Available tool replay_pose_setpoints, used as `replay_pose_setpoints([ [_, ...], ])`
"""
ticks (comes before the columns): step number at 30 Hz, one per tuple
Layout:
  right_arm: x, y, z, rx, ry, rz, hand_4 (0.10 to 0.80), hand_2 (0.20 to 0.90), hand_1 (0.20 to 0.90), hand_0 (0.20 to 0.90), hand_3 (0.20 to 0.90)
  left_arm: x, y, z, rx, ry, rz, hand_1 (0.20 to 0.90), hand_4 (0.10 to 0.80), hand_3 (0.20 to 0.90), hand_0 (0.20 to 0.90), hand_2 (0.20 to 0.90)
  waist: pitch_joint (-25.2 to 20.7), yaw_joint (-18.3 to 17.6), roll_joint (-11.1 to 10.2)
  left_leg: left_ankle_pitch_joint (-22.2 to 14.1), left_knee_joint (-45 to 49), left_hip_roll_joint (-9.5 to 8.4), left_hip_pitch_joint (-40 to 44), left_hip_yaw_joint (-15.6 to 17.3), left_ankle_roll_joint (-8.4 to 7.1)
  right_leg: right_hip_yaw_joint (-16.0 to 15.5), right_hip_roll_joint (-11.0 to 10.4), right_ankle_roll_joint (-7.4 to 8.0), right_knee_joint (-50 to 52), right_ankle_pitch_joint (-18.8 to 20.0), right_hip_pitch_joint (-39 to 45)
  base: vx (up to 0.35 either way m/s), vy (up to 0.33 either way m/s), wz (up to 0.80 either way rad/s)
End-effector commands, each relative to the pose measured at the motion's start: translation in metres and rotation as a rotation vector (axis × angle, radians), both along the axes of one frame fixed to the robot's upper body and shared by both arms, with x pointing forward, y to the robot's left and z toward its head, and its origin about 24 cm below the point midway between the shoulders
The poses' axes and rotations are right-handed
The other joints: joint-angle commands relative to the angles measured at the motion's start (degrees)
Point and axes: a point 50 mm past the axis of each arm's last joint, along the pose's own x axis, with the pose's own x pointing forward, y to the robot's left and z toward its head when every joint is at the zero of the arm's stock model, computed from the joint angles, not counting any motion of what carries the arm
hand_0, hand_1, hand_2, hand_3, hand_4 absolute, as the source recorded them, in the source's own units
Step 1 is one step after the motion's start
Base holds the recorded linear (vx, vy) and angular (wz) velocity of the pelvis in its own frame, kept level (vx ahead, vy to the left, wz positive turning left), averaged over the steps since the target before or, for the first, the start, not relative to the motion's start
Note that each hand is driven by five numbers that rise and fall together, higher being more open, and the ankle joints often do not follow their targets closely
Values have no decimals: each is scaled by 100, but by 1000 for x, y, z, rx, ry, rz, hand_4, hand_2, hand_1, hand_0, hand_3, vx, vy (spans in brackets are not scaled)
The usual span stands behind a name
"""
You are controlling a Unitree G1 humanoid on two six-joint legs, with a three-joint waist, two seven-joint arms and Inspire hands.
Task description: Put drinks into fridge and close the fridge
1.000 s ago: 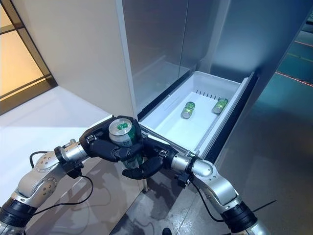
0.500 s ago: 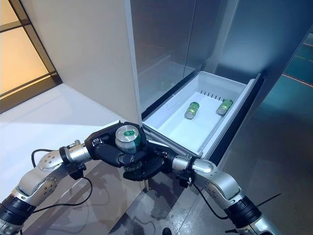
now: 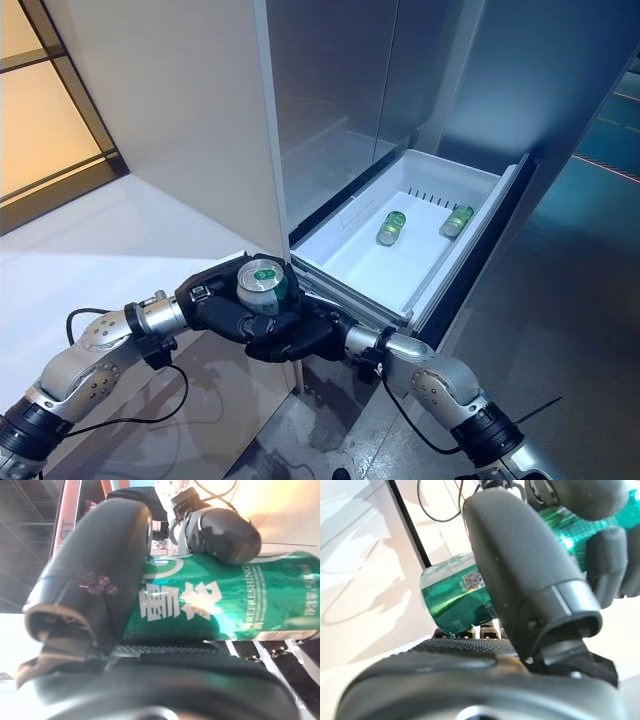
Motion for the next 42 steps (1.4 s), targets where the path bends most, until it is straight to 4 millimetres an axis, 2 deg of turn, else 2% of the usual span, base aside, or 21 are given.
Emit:
replay_pose_setpoints([
  [1, -3, 48, 51, 322, -135, 126, 100, 300, 300, 300, 200, 6, -32, 76, -317, -287, -146, 300, 100, 200, 300, 300, -411, -5, -93, -216, 177, -279, -219, -674, 115, -102, 185, 161, 419, -805, 223, 0, 0, 0],
  [19, 10, 34, 57, 228, -225, -18, 100, 300, 300, 300, 200, 4, -43, 70, -318, -244, -172, 300, 100, 200, 300, 300, -379, -121, -90, -210, 236, -313, -264, -737, 154, 113, 229, 144, 508, -779, 138, 1, 2, -2],
  [26, 16, 27, 60, 203, -246, -85, 100, 300, 300, 300, 200, 3, -45, 70, -308, -269, -171, 300, 100, 200, 300, 300, -362, -161, -85, -268, 230, -306, -192, -678, 170, 95, 222, 156, 511, -819, 186, 0, 2, -2],
  [27, 16, 26, 61, 200, -247, -90, 100, 300, 300, 300, 200, 3, -45, 71, -305, -275, -169, 507, 342, 442, 507, 507, -360, -162, -86, -273, 235, -305, -193, -672, 171, 94, 221, 158, 514, -821, 184, 0, 0, 0],
  [28, 18, 25, 62, 188, -252, -105, 100, 300, 300, 300, 200, 4, -45, 71, -293, -296, -160, 900, 800, 900, 900, 900, -356, -168, -89, -281, 241, -302, -189, -662, 172, 86, 218, 159, 526, -826, 179, 0, 0, 0],
  [42, 28, 11, 66, 126, -282, -186, 100, 300, 300, 300, 200, 4, -39, 80, -284, -374, -112, 900, 800, 900, 900, 900, -373, -157, -115, -269, 264, -302, -231, -634, 168, 65, 224, 143, 528, -785, 139, 0, 0, 0],
])
